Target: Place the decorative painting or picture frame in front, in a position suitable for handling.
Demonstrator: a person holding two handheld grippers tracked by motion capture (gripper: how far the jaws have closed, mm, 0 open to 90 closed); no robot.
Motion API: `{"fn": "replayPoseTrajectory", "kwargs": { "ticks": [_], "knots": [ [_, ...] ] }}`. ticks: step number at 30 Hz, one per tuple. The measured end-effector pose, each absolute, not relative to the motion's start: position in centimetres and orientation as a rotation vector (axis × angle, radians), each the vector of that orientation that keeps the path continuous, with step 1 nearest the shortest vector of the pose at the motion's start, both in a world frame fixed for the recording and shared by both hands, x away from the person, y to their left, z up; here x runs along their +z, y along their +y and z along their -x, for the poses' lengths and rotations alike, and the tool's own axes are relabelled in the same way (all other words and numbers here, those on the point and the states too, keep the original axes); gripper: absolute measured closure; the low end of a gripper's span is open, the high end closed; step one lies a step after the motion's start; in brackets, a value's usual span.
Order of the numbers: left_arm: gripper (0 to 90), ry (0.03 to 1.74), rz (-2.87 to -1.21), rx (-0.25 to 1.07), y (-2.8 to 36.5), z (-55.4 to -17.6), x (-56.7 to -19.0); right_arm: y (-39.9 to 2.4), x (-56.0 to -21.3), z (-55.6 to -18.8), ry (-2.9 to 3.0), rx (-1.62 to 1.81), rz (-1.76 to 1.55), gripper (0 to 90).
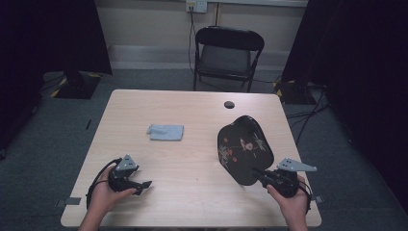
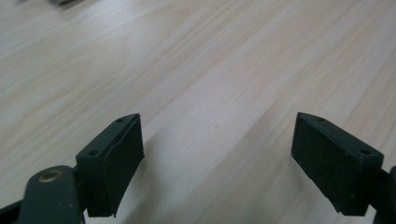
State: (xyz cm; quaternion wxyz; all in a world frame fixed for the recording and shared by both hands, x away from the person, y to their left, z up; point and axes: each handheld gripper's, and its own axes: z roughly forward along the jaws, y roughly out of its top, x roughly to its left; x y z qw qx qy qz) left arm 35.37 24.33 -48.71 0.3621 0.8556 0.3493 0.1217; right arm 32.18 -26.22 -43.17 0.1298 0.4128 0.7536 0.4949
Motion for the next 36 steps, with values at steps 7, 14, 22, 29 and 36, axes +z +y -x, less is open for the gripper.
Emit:
{"fn": "replayPoseTrajectory", "kwargs": {
  "ticks": [7,14,22,29,36],
  "knots": [
    [19.2,0.887,-2.166,0.288,22.5,-37.5,-47.6,-26.0,-43.0,-32.1,2.194,1.412,-1.197,78.6],
    [21.5,0.890,-2.155,0.288,20.3,-40.0,-46.6,-26.0,-42.9,-32.2,2.205,1.399,-1.192,78.7],
    [20.4,0.894,-2.166,0.267,19.0,-41.6,-46.9,-26.0,-42.9,-32.2,2.207,1.397,-1.187,78.6],
    [20.4,0.927,-2.161,0.297,18.4,-43.4,-46.7,-25.9,-42.8,-32.2,2.214,1.389,-1.183,78.6],
    [20.6,0.959,-2.160,0.307,17.7,-44.9,-46.9,-25.9,-42.8,-32.2,2.219,1.381,-1.179,78.5]
  ]
}}
